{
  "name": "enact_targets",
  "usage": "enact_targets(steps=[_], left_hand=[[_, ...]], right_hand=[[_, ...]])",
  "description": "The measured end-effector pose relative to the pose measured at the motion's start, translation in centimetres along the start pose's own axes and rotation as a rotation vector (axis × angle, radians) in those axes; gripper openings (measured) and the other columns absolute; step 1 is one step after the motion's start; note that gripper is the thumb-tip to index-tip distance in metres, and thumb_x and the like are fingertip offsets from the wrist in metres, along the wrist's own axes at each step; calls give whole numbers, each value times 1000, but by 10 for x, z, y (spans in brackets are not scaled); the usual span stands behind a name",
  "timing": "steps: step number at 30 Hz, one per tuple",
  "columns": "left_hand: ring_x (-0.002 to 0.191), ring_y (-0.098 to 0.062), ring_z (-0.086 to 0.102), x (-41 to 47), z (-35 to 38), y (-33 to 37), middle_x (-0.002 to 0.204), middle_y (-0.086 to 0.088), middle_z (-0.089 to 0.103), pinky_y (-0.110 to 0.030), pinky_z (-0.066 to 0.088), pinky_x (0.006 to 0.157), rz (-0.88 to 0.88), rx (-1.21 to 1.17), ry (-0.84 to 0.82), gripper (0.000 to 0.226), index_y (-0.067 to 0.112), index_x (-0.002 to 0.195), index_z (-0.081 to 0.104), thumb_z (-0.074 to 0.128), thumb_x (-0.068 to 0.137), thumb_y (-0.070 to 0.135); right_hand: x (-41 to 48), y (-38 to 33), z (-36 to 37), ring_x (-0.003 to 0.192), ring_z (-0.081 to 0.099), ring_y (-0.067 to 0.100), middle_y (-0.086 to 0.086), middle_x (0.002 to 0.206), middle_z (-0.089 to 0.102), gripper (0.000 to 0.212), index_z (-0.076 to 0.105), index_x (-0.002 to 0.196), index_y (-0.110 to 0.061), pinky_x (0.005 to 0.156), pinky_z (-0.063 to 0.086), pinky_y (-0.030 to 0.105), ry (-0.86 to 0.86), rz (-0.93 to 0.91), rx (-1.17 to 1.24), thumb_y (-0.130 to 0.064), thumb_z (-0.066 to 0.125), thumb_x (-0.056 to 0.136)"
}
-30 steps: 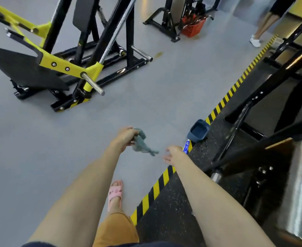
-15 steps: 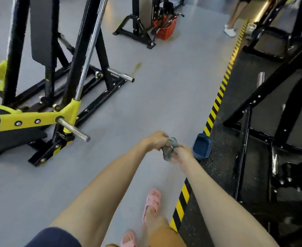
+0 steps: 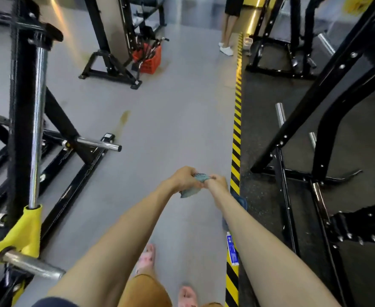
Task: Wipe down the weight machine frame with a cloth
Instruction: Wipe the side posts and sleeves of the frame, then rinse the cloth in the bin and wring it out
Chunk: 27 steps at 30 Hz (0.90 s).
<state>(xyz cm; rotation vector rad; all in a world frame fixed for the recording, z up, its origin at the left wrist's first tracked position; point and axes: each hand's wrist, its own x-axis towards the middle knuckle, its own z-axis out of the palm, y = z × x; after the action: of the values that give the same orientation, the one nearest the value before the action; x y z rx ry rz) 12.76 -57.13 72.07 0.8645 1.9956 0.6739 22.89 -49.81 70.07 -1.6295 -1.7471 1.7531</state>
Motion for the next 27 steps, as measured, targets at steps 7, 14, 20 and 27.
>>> enact_targets(steps=[7, 14, 20, 27], left_hand=[[69, -14, 52, 133, -45, 59, 75, -2, 56, -23, 41, 58, 192, -4, -170, 12, 11, 77, 60, 67, 85, 17], [66, -20, 47, 226, -12, 131, 71, -9, 48, -28, 36, 55, 266, 70, -340, 18, 7, 75, 54, 63, 89, 15], [103, -35, 57, 295, 49, 158, 106, -19, 63, -36, 42, 81, 274, 332, -79, 22, 3, 98, 58, 49, 94, 22], [105, -36, 55, 364, 115, 144, 110, -20, 61, -34, 38, 78, 303, 445, -207, 24, 0, 106, 53, 43, 99, 21]], right_hand=[[100, -30, -12, 87, 57, 22, 9, 98, 66, 21, 68, 100, -10, 71, 44, 29, 169, 55, 176, -3, 53, 87], [129, -17, -51, 93, 63, 27, 14, 108, 67, 29, 65, 107, -1, 71, 50, 29, 320, 226, 399, -9, 75, 81], [161, 23, -109, 56, 54, 8, 7, 85, 61, 11, 63, 80, -6, 46, 41, 15, 411, 331, 542, -9, 74, 83], [197, 99, -136, 83, 56, 17, 8, 85, 61, 27, 65, 84, -3, 79, 46, 29, 569, 599, 568, -19, 84, 73]])
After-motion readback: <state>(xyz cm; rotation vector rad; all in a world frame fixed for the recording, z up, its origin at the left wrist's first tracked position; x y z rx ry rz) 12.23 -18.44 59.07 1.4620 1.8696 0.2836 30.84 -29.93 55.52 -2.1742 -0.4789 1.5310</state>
